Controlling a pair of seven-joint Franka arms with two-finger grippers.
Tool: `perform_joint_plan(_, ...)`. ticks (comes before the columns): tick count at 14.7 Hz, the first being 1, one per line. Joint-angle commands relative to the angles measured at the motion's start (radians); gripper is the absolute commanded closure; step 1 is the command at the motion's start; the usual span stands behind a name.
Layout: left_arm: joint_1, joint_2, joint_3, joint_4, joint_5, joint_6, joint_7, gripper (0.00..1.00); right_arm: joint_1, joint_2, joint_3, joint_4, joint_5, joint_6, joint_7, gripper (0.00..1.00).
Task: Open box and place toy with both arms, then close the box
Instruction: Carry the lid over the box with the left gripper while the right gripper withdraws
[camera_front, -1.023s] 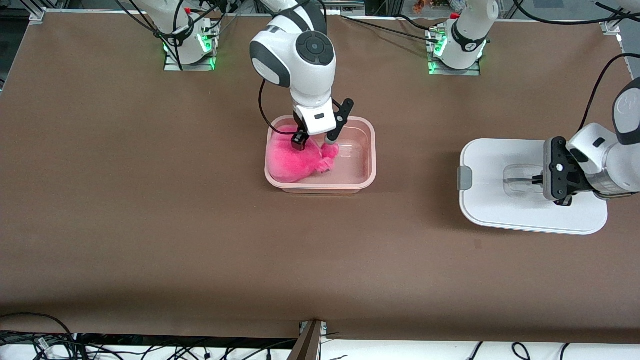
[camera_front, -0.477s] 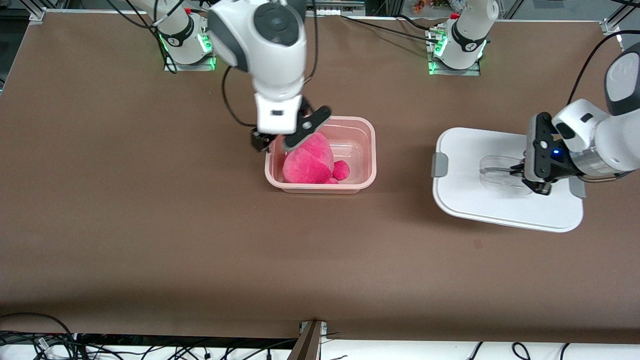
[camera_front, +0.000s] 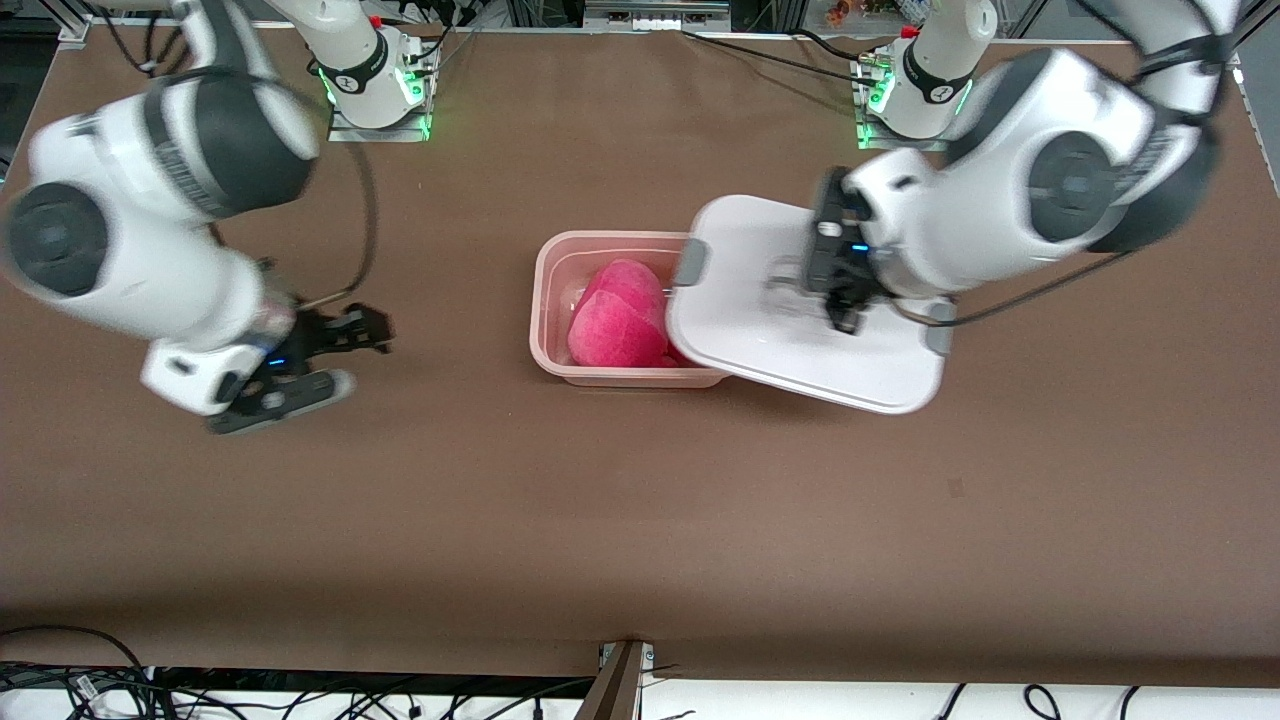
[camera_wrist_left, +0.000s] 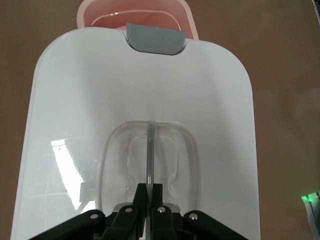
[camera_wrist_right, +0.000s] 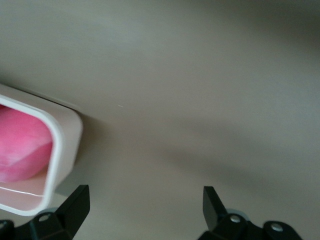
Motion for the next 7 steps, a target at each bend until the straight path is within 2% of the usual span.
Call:
perform_joint_plan(1,-0.115,0.065,0.007,0.010,-0.006,0.099,-0.164,1.00,-0.078,-0.008,0.021,0.005,0.017,-0.045,0.017,0.00)
perform_joint_plan(5,-0.258,0.140,0.010,0.007,0.094,0.153,-0.388,1.00,-0.156,-0.037,0.015,0.007,0.010,-0.096,0.023,0.00)
perform_joint_plan(7,-0.313,0.185,0.012,0.007,0.140,0.156,-0.457,1.00,-0.156,-0.089,-0.033,0.005,0.013,-0.107,0.032,0.00)
